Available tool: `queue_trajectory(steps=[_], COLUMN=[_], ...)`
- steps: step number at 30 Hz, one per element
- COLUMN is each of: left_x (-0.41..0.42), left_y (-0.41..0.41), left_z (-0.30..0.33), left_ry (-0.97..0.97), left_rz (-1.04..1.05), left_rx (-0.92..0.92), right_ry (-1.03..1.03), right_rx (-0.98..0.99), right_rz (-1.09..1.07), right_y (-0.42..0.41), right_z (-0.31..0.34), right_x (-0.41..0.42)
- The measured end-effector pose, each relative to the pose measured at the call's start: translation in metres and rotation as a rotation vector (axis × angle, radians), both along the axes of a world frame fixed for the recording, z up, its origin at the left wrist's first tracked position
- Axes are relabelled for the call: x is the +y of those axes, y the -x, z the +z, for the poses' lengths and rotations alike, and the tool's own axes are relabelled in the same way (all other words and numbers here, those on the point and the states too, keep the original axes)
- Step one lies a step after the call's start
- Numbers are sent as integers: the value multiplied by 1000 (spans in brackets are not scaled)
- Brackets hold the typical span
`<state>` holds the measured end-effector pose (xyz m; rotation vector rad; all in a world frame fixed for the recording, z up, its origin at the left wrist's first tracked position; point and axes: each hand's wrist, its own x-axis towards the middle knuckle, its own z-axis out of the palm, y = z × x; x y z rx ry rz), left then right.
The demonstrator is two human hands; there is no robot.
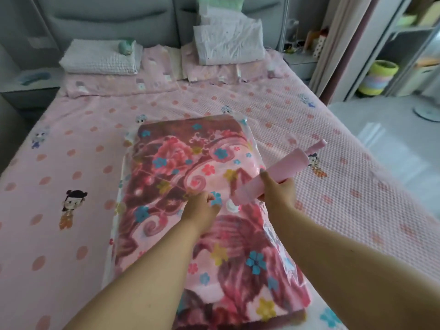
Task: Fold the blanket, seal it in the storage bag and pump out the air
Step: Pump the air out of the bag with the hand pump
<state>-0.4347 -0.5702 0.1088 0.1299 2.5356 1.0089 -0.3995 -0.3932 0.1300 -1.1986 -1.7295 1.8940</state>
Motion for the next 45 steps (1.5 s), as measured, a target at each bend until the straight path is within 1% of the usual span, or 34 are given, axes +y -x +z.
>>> queue_trajectory(steps=[2, 7, 12, 19, 26, 34, 40, 42, 45], left_x=[7, 27, 48, 62, 69, 66, 68, 71, 75], left_y=[7, 21, 28, 25, 32, 35, 38, 38, 39], left_z=[-5, -30, -60, -69, -77, -79, -78, -79, -84], left_ry=[101, 197, 264, 289, 431, 411, 415, 448, 567], left_rz=[-112, -346, -465, -463, -547, -490, -474, -493, -574], left_rx=[67, 112, 61, 47, 154, 181, 160, 164, 220], right_ry=[-10, -43, -53, -57, -57, -47, -32, -25, -23], right_rx=[-4, -32, -45, -71, -93, -83, -72, -72, -72], right_rz=[-31, -51, -43, -24, -15, -4, -9, -8, -3], right_y=[0, 2, 3, 10, 25, 28, 28, 27, 28], right_z=[-5, -19, -37, -43, -51, -57, -62, -64, -67], right_x=[4, 18, 37, 60, 65, 65, 63, 63, 63])
